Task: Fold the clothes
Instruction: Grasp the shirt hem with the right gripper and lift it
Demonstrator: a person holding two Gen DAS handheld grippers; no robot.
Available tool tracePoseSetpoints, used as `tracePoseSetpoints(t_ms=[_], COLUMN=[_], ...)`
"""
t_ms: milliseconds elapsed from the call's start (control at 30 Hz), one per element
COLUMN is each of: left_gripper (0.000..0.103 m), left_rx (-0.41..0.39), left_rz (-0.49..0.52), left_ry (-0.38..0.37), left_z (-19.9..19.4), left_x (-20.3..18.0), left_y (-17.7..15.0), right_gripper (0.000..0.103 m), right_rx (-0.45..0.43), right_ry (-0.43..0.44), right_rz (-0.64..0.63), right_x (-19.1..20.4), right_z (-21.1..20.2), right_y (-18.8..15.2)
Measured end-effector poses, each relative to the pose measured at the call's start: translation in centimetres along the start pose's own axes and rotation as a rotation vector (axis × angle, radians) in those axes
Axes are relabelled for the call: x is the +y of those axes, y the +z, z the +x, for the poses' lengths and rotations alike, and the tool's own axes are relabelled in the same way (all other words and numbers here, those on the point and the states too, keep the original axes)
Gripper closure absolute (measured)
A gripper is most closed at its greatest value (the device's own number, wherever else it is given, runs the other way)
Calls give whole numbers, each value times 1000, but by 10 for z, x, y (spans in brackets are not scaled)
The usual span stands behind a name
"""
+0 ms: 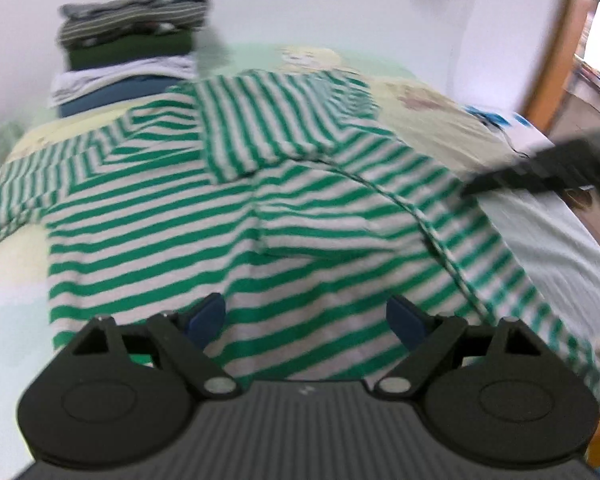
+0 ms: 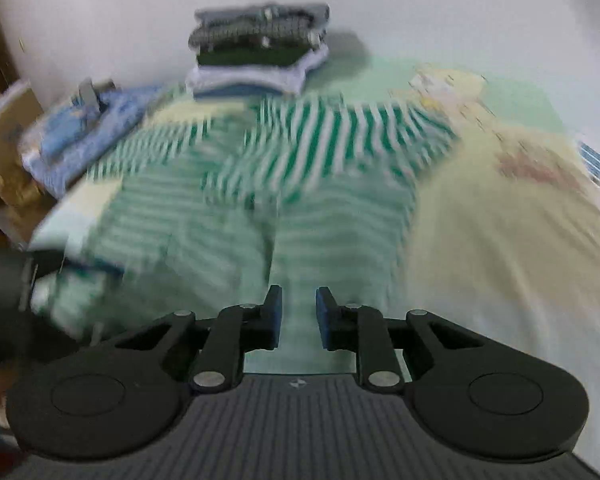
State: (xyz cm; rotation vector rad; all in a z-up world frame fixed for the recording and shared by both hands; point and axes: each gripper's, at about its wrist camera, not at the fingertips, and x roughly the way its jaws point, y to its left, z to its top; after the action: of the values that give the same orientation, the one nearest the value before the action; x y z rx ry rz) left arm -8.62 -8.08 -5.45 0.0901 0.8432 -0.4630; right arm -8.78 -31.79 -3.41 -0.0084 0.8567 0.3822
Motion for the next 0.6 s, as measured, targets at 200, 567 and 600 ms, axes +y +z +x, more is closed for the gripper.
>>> tracePoseSetpoints(t_ms=[200,567,600], left_gripper=[12,6,6], left_rx=[37,23,20], left_rz=[108,188,189], left_ry=[-101,-158,-157], left_z=[5,-3,-6], left_x=[-1,-20,-22], left_y=[-4,6,5], right_gripper=[82,93,93], right_rx=[83,127,128], right_ry=[-87,-202,-189], right_rz=[-24,8,22], right_x=[62,101,99], right_z=[-64,-53,-56], right_y=[-88,-132,-130])
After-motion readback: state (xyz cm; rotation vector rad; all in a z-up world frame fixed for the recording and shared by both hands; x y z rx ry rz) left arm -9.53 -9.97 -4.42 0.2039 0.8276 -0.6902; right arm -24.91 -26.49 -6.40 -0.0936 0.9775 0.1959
